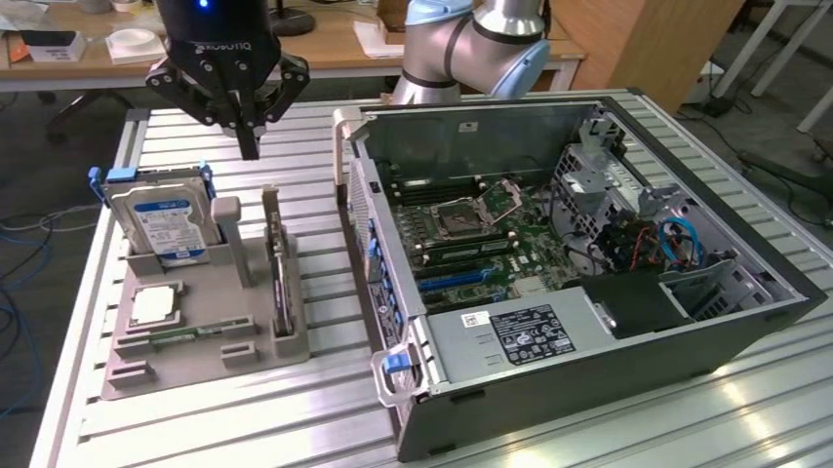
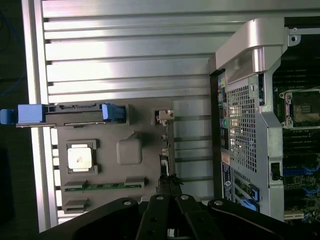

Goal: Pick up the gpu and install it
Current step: 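Pick up the gpu and move the gpu toward the slot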

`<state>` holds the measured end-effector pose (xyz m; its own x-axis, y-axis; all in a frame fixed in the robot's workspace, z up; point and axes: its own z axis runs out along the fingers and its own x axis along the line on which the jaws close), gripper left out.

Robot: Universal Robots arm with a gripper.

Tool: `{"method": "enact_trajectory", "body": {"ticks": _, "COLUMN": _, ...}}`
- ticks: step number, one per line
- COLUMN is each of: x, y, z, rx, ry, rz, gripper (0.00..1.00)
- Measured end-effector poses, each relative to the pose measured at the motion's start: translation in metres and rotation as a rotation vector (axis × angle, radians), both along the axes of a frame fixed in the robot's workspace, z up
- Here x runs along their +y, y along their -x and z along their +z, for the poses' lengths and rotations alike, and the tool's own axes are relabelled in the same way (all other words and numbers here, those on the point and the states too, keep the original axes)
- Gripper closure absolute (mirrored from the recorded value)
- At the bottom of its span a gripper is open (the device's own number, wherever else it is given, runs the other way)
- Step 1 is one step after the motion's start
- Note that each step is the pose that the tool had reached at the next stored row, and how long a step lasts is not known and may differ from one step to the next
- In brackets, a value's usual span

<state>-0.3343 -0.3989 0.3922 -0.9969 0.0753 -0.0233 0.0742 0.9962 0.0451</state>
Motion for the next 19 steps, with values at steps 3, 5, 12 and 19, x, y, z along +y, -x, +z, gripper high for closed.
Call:
{"method": "enact_trajectory", "body": {"ticks": 3, "x": -0.0003, "y": 0.0000, "z": 0.0001, "rx": 0.0001, "ry": 0.0001, "rz": 0.000, "gripper": 0.83}}
{"method": "enact_trajectory", "body": {"ticks": 5, "x": -0.0005, "y": 0.0000, "z": 0.0000, "rx": 0.0000, "ry": 0.0000, "rz": 0.000, "gripper": 0.77}}
{"method": "enact_trajectory", "body": {"ticks": 12, "x": -0.0015, "y": 0.0002, "z": -0.0003, "rx": -0.0001, "ry": 0.0000, "rz": 0.042, "gripper": 0.58}}
{"method": "enact_trajectory", "body": {"ticks": 19, "x": -0.0071, "y": 0.0003, "z": -0.0018, "rx": 0.0023, "ry": 0.0000, "rz": 0.086, "gripper": 0.58}}
